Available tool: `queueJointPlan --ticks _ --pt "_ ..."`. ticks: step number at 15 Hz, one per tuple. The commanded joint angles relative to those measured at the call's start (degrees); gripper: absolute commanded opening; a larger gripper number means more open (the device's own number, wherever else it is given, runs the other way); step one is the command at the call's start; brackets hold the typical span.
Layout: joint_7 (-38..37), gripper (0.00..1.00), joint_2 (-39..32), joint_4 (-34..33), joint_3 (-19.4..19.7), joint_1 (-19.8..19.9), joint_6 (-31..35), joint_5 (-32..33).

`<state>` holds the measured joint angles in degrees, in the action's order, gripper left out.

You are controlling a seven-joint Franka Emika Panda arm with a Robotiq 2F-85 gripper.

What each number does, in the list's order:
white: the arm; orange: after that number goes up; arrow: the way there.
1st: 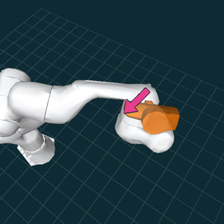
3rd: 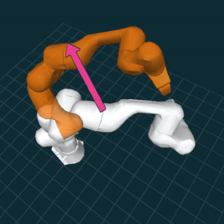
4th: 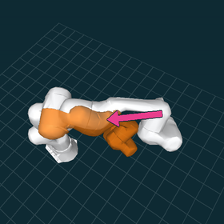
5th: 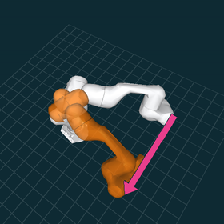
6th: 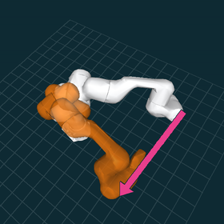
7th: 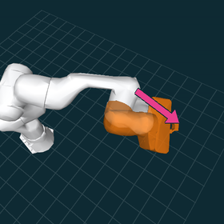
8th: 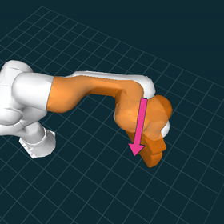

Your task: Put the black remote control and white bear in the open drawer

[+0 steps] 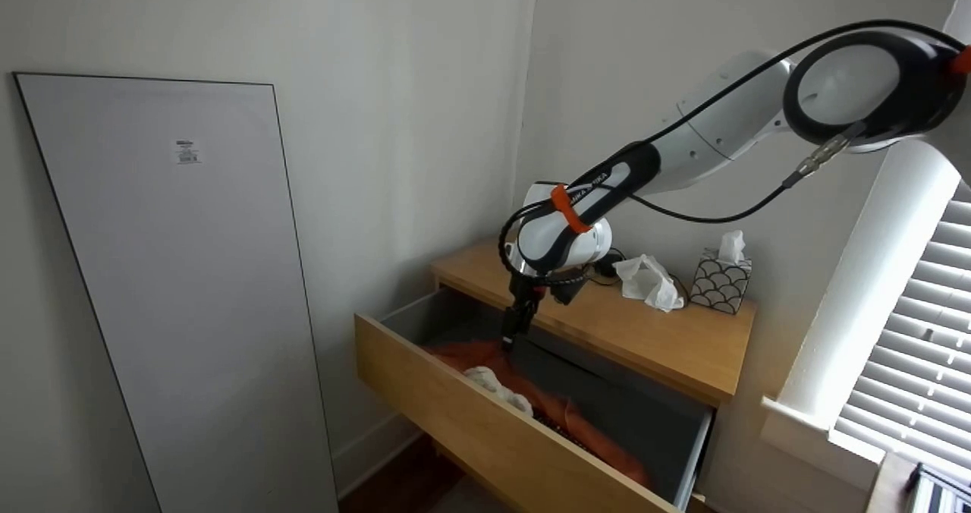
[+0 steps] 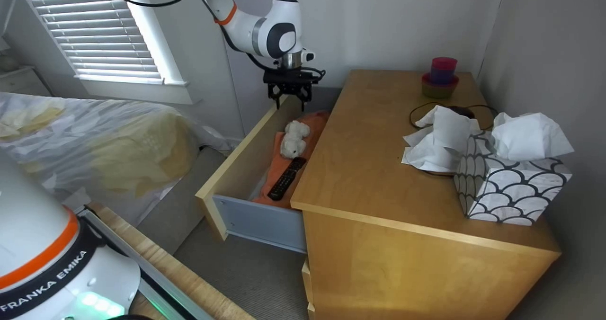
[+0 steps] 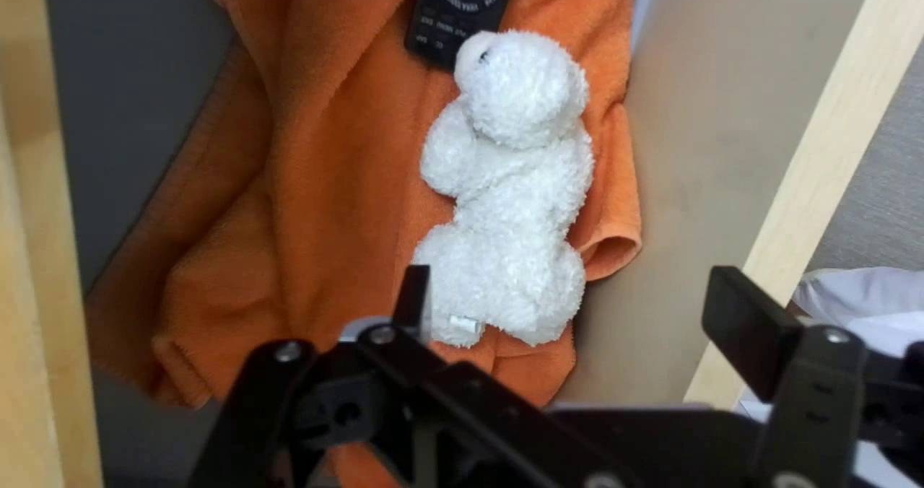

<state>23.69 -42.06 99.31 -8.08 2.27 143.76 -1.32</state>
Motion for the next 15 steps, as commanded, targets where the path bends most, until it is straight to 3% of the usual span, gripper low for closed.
queueJointPlan --ticks 1,10,12,14,15 --pt "-2.30 1.00 11.21 12.79 2.15 0.24 -0.35 2.78" --pt "4.56 1.00 34.64 34.19 5.01 4.08 -0.24 3.31" --pt "10.20 1.00 38.56 36.44 5.33 5.47 -2.09 -0.04" --pt "20.57 1.00 41.36 37.15 6.21 6.57 -5.53 -5.79" --pt "13.83 1.00 37.04 34.02 6.97 4.39 -3.20 -2.07"
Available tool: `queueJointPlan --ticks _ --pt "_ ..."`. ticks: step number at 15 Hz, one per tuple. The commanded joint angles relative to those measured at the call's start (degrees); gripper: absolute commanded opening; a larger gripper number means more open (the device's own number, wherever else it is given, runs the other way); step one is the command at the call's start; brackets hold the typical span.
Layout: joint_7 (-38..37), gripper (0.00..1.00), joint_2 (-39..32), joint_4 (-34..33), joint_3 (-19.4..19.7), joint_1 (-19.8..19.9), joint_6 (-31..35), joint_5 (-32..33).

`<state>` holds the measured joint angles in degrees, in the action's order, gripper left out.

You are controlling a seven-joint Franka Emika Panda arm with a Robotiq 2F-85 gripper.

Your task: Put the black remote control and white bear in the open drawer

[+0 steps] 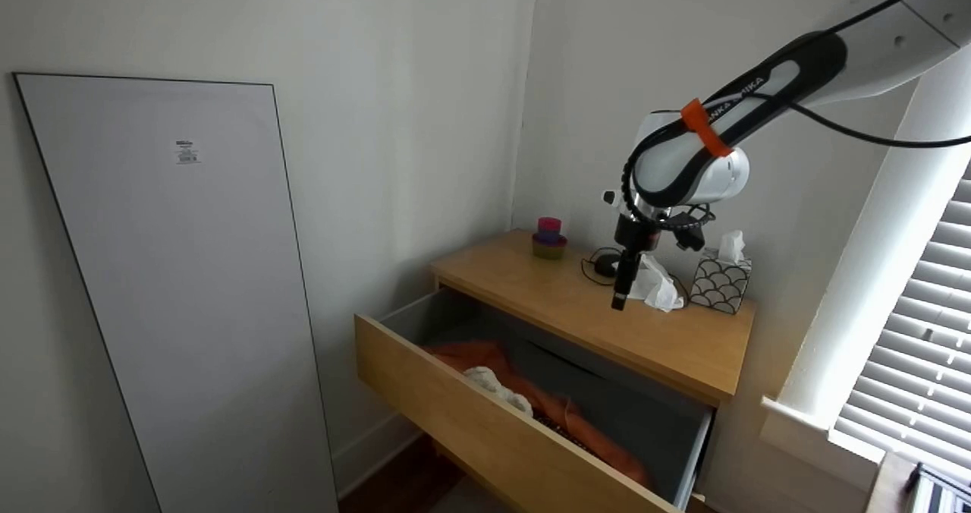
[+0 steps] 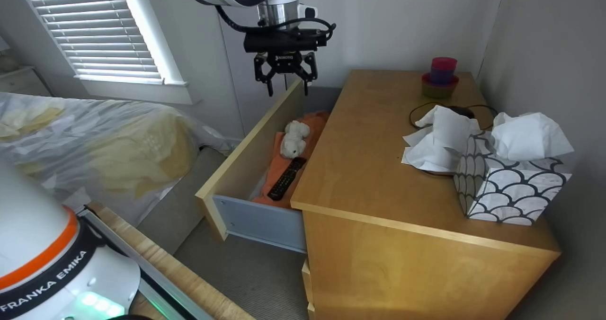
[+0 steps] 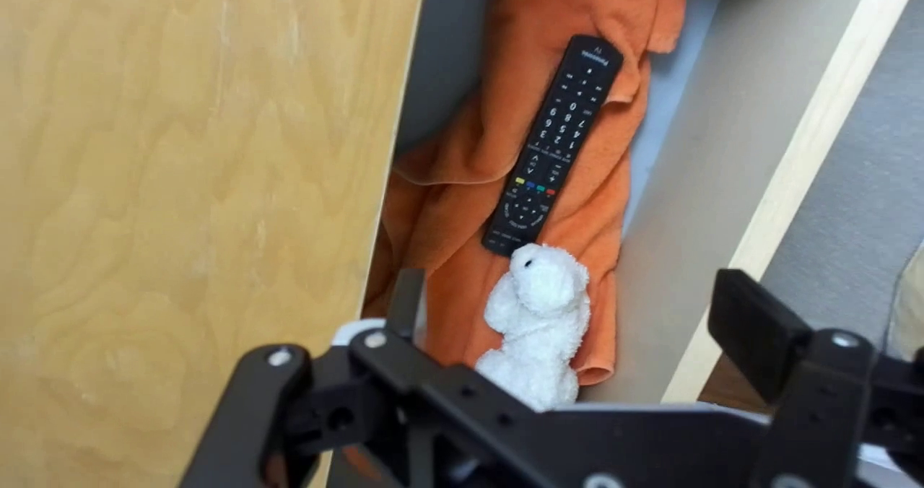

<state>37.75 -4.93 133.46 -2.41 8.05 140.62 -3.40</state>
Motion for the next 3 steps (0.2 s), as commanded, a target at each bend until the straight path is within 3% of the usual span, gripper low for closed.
queueJointPlan --ticks 1,3 --pt "2.83 1.00 1.42 0.46 1.86 -1.09 -1.37 -1.46" --pt "5.00 1.00 2.94 1.12 2.39 -0.88 -2.07 -2.29"
